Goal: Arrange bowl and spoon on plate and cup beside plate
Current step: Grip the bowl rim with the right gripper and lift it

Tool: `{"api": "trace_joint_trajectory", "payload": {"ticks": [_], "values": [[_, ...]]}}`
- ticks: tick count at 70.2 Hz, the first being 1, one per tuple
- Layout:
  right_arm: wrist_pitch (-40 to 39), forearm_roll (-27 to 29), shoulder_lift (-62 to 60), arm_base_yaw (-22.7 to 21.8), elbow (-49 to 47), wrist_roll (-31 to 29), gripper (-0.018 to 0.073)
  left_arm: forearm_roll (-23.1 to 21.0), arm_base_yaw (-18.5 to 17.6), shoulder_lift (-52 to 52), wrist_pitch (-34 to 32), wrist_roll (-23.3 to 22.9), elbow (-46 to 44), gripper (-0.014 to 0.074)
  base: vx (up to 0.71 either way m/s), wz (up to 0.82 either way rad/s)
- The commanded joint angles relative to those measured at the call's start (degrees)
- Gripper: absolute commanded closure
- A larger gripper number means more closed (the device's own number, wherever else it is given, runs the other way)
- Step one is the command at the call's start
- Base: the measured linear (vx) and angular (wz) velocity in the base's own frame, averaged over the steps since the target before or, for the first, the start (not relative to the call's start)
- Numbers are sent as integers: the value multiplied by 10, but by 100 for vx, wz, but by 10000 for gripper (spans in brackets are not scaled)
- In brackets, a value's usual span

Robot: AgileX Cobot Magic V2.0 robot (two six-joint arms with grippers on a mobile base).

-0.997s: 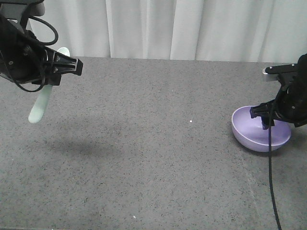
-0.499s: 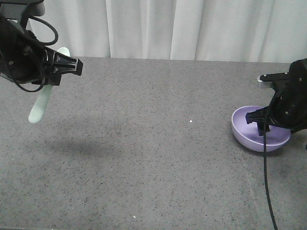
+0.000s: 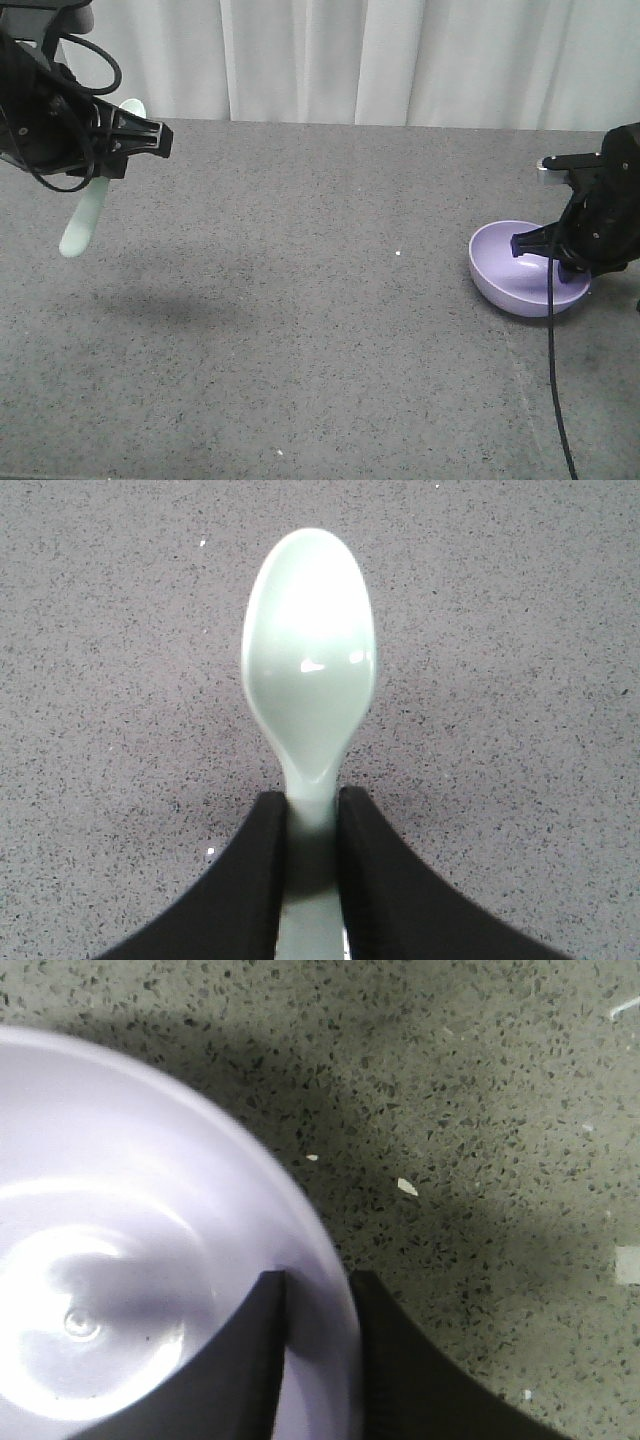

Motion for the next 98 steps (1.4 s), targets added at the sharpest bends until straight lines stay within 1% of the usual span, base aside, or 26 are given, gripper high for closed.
{"api": "trace_joint_trajectory", "payload": {"ticks": [1, 11, 21, 37, 53, 61, 77, 98], "values": [[-11, -8, -25, -1, -15, 2, 576, 6, -2, -22, -26, -2, -15, 603, 0, 0], [-6, -9, -36, -1, -15, 2, 571, 6, -2, -22, -26, -2, -15, 603, 0, 0], [8, -9, -80, -1, -15, 2, 570, 6, -2, -22, -26, -2, -15, 603, 0, 0], [59, 16, -210, -1, -15, -2, 570, 6, -2, -22, -26, -2, -15, 603, 0, 0], [115, 60, -352, -1, -15, -34, 568, 6, -2, -22, -26, -2, -15, 603, 0, 0], [126, 63, -403, -1, -15, -40, 566, 6, -2, -22, -26, -2, -15, 603, 0, 0], [148, 60, -430, -1, -15, -44, 566, 6, -2, -22, -26, -2, -15, 603, 0, 0], [150, 61, -431, -1, -15, -44, 566, 6, -2, -22, -26, -2, -15, 603, 0, 0]]}}
